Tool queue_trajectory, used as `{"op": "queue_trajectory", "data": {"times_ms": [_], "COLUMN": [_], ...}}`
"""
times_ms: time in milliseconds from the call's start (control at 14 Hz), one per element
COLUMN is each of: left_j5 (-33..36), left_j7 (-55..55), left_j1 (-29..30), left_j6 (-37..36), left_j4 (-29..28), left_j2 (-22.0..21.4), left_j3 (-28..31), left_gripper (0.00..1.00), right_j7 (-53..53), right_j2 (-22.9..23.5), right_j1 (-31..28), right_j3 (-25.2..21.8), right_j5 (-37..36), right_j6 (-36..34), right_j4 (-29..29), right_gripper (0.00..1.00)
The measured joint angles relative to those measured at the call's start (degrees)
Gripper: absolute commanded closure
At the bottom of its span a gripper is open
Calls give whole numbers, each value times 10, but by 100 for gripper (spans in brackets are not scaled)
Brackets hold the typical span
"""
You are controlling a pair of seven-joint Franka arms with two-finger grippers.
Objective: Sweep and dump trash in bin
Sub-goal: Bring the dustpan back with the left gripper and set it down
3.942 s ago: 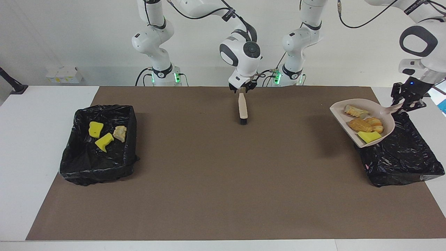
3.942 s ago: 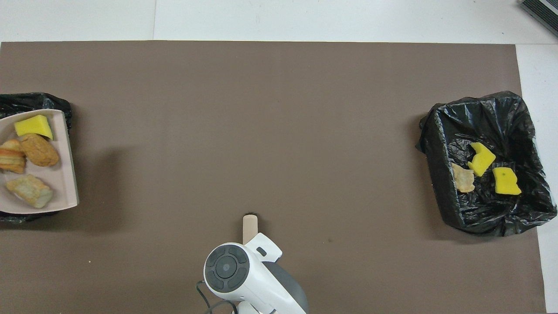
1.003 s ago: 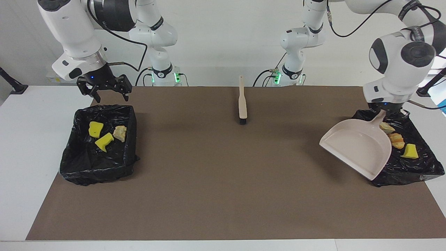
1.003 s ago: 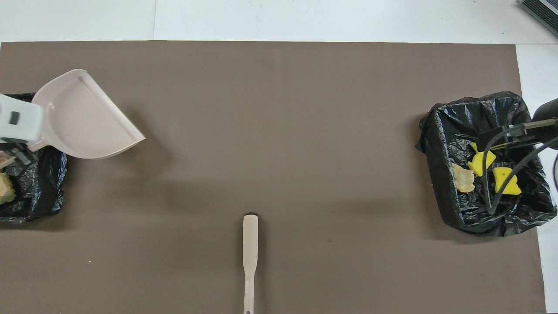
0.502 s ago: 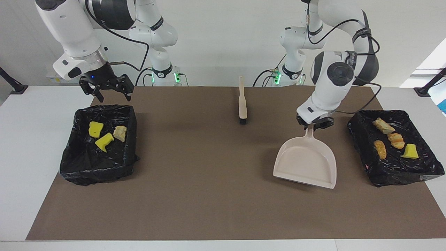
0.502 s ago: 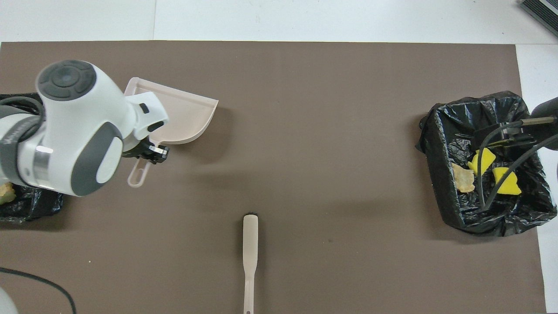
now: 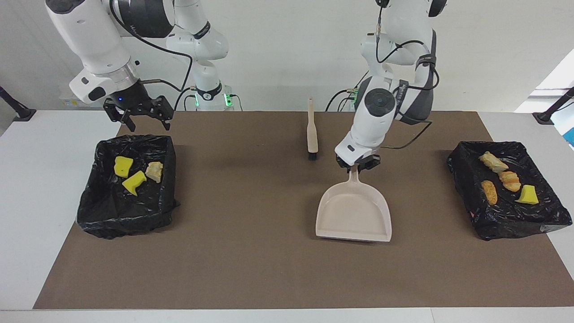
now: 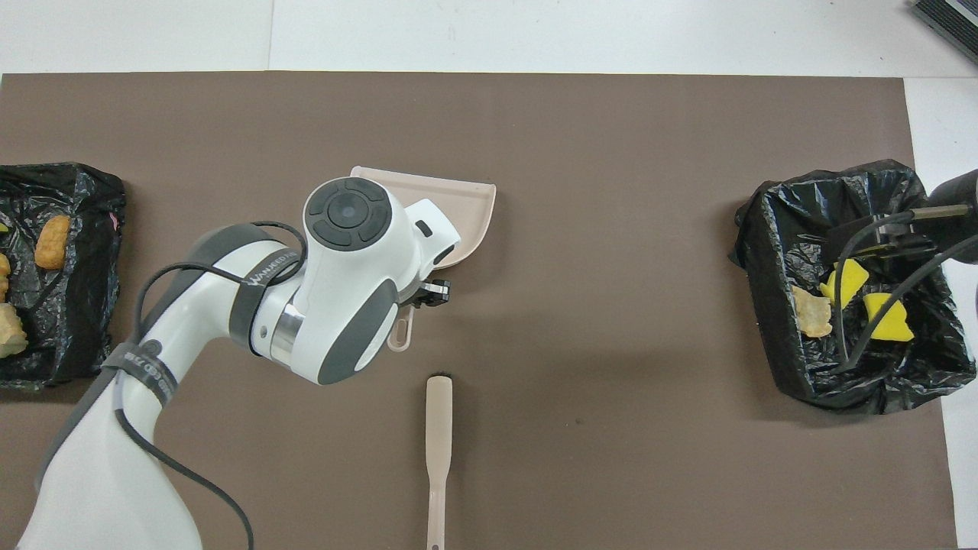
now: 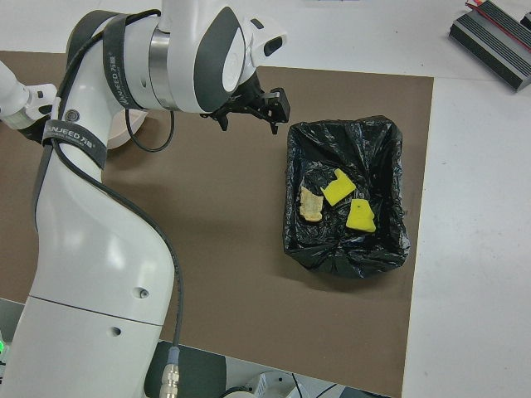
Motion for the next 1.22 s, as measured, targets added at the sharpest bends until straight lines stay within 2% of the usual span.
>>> {"op": "queue_trajectory", "data": {"times_ms": [215,358,430,502,860,1219], "left_j5": [-25,-26,-26,-26,-26,-23], "left_j7": [-35,-40,-41,-42,-43,-34], "left_j1": [-25,-36,-38,-40,-41,12], "left_j6": [22,28,31,31,16,-46], "left_j4": [-1,-2,-2,-2,1,-16], "left_j2": [17,28,31,32,15,-68], "left_j3": [0,1,1,1,10,23], "left_gripper": [100,39,13,0,0,0], "right_j7": [0,0,0,0,0,0], "right_j2": [0,0,0,0,0,0], "right_j1": [0,0,0,0,0,0], "right_j3": [0,0,0,0,0,0], "right_j5": [0,0,0,0,0,0], "right_j6": [0,0,0,0,0,0], "right_j4": [0,0,0,0,0,0], "right_gripper": [0,0,0,0,0,0]}}
